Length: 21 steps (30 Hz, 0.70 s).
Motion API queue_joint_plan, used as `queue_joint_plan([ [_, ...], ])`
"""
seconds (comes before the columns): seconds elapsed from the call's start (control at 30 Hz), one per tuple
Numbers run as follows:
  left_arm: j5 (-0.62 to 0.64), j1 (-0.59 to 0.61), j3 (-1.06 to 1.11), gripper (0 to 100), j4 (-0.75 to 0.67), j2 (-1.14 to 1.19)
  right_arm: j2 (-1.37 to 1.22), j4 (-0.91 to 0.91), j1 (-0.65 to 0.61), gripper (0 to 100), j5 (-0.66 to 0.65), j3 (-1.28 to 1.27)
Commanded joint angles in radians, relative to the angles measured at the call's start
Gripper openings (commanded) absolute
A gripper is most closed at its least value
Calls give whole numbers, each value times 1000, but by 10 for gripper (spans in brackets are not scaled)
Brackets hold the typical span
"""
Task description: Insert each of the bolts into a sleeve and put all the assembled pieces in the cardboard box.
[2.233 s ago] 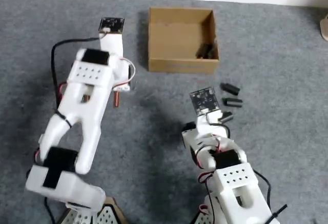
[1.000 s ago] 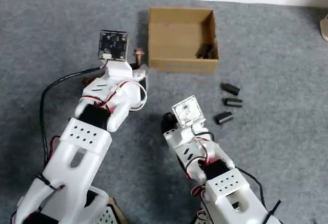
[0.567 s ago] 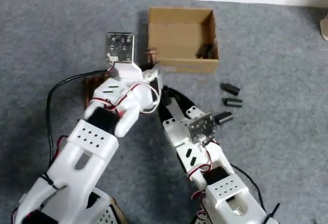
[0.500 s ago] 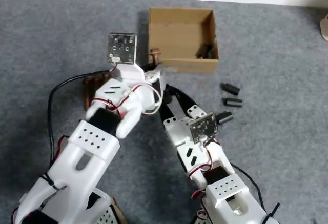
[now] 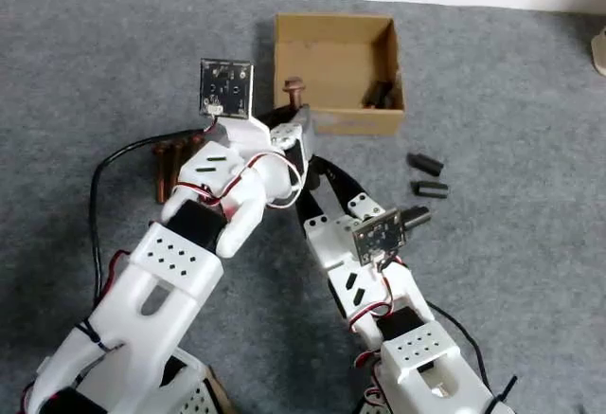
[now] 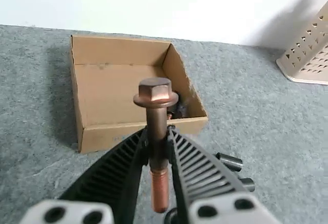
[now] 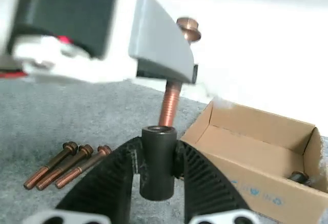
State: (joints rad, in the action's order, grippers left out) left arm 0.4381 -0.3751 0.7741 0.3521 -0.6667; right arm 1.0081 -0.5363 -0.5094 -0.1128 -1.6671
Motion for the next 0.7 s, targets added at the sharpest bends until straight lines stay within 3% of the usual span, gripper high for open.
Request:
queue_joint_plan([
  [0.0, 3, -15, -51, 7, -20, -114, 7, 1, 10, 5, 8, -148],
  [0.47, 44, -53, 35, 7, 66, -214, 8, 1, 10, 5, 8, -148],
  [0.67, 66, -53, 130, 7, -52, -214, 10, 1, 12, 5, 8, -148],
])
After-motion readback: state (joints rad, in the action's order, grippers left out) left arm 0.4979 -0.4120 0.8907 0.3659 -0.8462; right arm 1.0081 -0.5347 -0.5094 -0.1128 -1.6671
